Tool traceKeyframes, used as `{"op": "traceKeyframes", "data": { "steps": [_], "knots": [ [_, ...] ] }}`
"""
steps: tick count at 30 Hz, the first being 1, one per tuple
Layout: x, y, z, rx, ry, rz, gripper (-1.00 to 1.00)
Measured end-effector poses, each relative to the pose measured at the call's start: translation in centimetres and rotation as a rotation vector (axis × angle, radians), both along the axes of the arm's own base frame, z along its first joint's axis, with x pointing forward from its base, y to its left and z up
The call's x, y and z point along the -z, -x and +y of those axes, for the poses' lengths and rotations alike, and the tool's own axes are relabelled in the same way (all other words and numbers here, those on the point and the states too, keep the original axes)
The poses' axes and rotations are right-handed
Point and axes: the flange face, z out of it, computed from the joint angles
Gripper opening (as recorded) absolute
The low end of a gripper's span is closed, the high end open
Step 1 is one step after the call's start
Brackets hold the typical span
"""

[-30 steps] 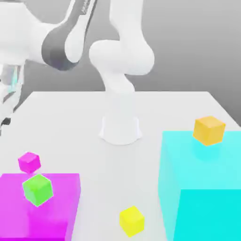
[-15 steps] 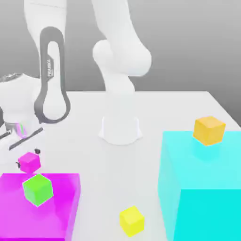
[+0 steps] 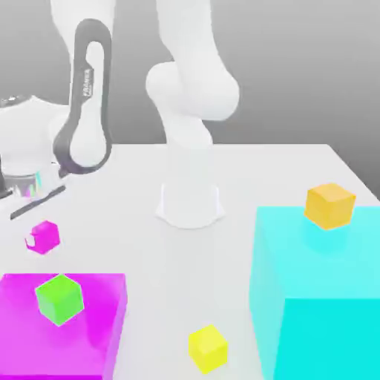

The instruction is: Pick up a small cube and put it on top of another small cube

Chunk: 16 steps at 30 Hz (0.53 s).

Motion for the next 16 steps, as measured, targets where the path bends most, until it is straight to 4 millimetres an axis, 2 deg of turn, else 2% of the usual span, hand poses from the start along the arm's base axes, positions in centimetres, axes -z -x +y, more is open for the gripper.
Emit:
{"op": "traceKeyframes", "data": {
  "steps": [4, 8, 10, 12, 13, 16],
  "knots": [
    [-4.4, -8.0, 3.2, -0.249, 0.0, 0.0, -1.0],
    [-9.3, -15.2, 9.0, -0.507, -0.001, 0.0, -1.0],
    [-8.2, -16.0, 9.3, -0.533, 0.0, 0.001, -1.0],
    [-5.6, -16.1, 9.3, -0.535, 0.0, 0.001, -1.0],
    [-4.6, -16.0, 9.3, -0.534, 0.0, 0.001, 1.0],
    [-4.6, -16.0, 9.3, -0.534, 0.0, 0.001, 1.0]
  ]
}}
